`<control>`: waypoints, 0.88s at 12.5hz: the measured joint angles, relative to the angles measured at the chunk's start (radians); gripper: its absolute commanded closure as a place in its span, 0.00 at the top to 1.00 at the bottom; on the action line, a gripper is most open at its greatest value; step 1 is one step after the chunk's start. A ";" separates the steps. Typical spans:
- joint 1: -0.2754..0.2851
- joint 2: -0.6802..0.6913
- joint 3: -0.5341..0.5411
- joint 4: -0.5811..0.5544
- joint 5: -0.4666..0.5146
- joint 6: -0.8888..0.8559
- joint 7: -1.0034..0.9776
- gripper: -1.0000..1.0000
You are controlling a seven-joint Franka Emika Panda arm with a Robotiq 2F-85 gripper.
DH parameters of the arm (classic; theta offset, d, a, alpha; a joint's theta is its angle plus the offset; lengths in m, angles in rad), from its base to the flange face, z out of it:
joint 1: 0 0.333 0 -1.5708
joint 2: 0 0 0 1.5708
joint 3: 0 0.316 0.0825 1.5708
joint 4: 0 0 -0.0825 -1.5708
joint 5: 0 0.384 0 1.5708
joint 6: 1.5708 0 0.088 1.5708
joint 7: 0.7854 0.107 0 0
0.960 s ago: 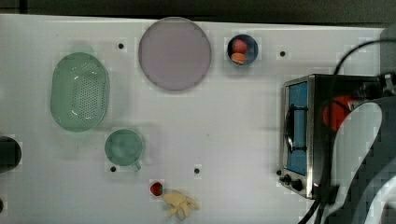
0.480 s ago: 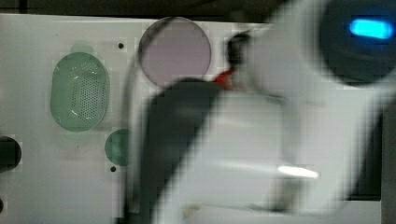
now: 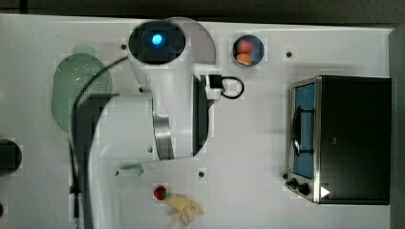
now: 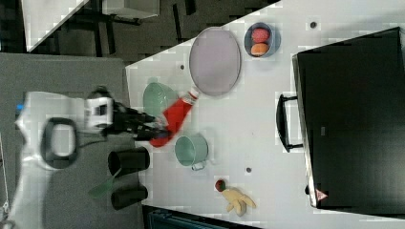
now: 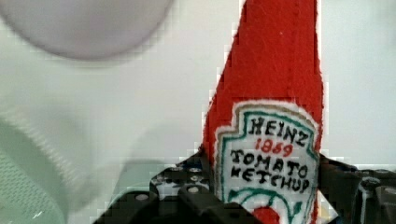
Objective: Pick Ketchup from oven and place it on table.
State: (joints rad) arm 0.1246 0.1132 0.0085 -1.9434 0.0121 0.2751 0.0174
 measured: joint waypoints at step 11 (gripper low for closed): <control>-0.090 0.203 -0.108 -0.367 0.019 0.702 0.000 0.69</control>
State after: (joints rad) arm 0.0342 0.3162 -0.0994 -2.3105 0.0312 0.9771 0.0174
